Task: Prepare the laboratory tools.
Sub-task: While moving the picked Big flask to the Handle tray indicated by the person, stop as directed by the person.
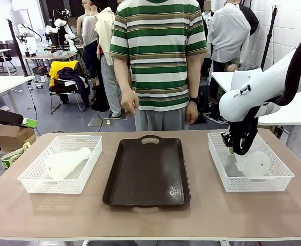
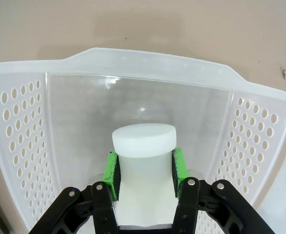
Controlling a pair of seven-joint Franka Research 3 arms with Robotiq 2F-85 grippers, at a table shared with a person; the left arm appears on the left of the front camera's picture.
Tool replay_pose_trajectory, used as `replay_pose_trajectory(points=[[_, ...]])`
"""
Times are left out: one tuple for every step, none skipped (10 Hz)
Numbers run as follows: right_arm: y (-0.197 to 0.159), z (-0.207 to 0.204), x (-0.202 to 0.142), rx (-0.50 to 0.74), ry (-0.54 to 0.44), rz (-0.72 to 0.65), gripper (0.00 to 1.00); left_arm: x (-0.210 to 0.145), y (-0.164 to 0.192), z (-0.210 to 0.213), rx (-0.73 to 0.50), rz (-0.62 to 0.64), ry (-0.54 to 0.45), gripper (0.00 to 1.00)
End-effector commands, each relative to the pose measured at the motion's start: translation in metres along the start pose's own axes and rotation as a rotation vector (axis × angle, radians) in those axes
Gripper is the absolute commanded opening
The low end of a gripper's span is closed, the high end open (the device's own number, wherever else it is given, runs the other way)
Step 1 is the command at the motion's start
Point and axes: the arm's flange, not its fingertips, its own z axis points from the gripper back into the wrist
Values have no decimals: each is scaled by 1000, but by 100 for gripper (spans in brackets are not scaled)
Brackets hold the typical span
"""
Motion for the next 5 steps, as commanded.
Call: replay_pose_trajectory(points=[[0, -1, 0, 0, -3, 0, 0, -1, 3, -1, -17, -16, -25, 100], [0, -1, 0, 0, -3, 0, 0, -1, 3, -1, -17, -16, -25, 100], [0, -1, 0, 0, -3, 0, 0, -1, 3, -1, -17, -16, -25, 100], [0, -1, 0, 0, -3, 0, 0, -1, 3, -1, -17, -16, -25, 100], [0, -1, 0, 0, -3, 0, 0, -1, 3, -1, -17, -16, -25, 100]])
